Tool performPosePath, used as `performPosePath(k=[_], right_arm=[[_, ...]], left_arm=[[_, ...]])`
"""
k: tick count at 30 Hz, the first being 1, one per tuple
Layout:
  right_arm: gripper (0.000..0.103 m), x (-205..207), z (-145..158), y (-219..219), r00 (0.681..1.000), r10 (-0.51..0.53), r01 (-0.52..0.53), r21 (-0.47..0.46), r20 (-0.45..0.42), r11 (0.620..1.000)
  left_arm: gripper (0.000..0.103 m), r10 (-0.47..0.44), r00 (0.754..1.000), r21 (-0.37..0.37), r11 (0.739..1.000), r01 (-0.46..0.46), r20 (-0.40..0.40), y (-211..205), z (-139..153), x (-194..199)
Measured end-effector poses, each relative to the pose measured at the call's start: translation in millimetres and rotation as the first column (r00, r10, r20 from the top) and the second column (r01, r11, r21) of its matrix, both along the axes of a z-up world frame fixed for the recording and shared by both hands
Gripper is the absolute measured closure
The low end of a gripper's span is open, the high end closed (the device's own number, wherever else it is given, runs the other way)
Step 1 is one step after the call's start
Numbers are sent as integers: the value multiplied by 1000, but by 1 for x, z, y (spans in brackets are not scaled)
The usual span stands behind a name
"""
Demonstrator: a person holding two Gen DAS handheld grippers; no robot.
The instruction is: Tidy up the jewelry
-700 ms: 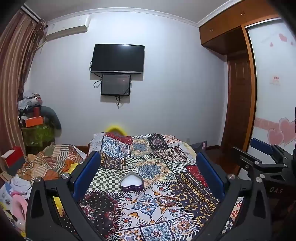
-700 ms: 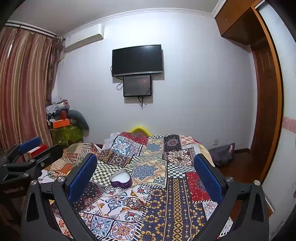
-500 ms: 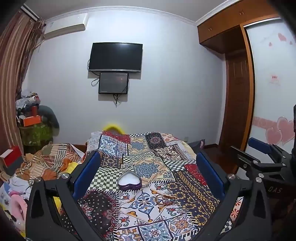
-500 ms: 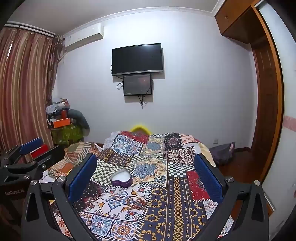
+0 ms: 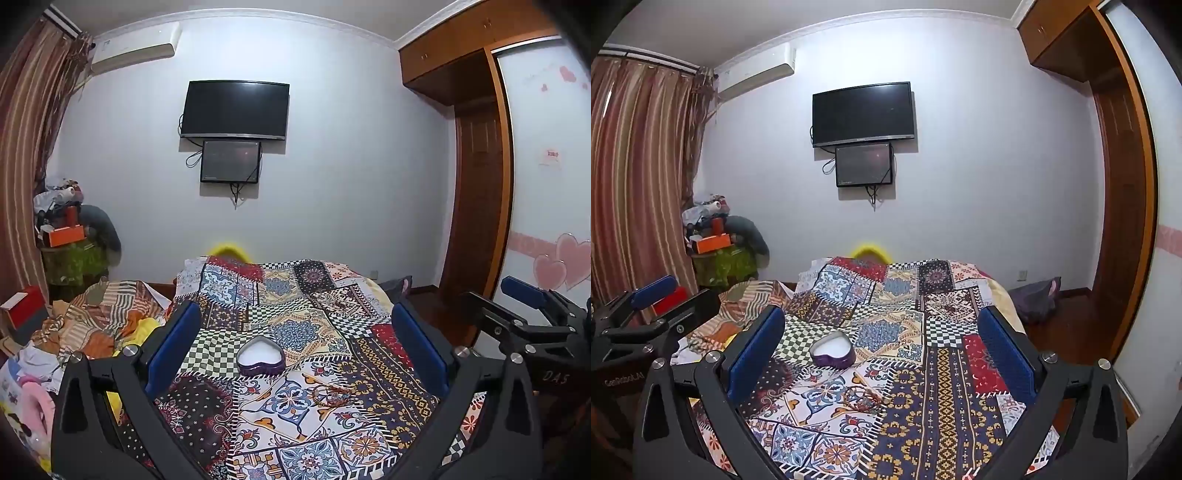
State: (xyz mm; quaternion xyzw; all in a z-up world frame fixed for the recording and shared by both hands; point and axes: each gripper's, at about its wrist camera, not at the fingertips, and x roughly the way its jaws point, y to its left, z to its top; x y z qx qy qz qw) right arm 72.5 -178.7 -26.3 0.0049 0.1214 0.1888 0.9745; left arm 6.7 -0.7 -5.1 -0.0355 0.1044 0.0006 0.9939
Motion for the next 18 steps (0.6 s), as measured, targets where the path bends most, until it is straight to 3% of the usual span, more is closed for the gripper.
performPosePath(k=[18], right_arm=[[0,-2,-4,2,1000,6,-6,-6,-3,1000]], left_arm=[[0,12,1000,-5,1000,-12,-13,6,1,1]])
